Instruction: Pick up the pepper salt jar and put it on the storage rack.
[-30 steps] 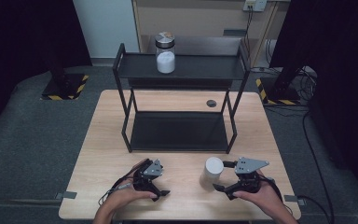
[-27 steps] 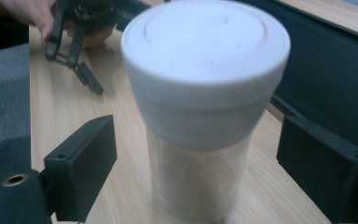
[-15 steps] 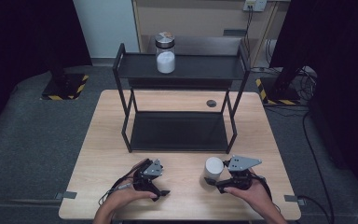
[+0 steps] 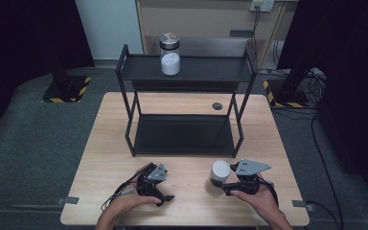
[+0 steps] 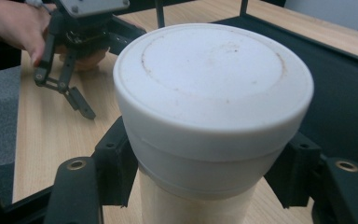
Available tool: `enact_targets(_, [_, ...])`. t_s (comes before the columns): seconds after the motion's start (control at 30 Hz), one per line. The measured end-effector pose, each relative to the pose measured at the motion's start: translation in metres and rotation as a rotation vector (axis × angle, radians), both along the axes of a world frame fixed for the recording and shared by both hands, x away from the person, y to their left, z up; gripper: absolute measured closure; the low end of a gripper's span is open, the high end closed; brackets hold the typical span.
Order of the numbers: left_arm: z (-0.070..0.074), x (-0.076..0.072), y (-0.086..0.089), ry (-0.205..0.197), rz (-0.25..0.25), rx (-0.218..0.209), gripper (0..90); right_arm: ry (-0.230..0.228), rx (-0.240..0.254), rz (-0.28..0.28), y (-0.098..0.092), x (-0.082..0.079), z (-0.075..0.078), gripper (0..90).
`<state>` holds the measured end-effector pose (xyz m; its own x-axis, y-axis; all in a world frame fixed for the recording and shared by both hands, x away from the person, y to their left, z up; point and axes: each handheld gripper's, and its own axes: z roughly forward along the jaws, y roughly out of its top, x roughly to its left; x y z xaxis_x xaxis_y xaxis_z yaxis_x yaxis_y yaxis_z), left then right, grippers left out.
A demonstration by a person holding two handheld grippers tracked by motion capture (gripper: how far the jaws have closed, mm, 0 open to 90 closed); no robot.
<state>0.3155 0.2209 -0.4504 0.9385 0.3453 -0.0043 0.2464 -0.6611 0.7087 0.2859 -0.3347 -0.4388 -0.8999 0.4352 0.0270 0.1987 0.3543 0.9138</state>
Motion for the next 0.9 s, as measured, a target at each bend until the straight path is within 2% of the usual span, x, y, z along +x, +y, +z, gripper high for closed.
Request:
enact_targets(0.33, [0.0,0.0,0.0,0.0,0.0,0.0,0.0,-0.017,-0.005,0.013,-0.007,0.001,0.013,36.5])
enact_targets(0.67, [0.0,0.0,0.0,0.0,0.0,0.0,0.0,-0.011,0.038,0.059,-0.021,0.015,0.029,36.5])
enact_targets(0.9, [0.0,0.0,0.0,0.0,-0.001,-0.002,0.0,-0.018,0.057,0.073,-0.029,0.023,0.048,36.5])
